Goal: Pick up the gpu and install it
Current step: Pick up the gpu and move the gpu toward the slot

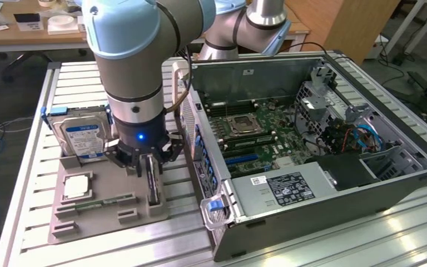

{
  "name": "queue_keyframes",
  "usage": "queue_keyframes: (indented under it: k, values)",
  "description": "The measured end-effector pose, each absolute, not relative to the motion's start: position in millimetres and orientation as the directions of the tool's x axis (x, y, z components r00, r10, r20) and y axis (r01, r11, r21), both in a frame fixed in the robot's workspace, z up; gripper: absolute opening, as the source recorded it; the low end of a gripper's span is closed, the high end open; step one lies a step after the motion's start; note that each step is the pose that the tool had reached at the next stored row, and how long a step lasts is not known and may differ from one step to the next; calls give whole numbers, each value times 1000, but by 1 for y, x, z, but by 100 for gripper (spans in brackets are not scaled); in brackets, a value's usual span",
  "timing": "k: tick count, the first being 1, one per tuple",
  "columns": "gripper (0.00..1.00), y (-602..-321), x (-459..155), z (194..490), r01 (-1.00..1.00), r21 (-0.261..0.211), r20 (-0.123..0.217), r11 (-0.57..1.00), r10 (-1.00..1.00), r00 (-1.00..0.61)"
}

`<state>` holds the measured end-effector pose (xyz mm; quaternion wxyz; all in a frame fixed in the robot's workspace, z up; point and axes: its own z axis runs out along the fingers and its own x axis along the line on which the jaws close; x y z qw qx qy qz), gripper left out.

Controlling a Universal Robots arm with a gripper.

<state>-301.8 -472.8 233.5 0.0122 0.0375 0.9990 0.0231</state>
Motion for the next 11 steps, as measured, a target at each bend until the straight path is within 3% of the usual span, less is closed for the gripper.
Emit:
queue_keyframes:
  k: [11]
  values:
    - [47,-473,-301,234,74,47,-23,996,75,-997]
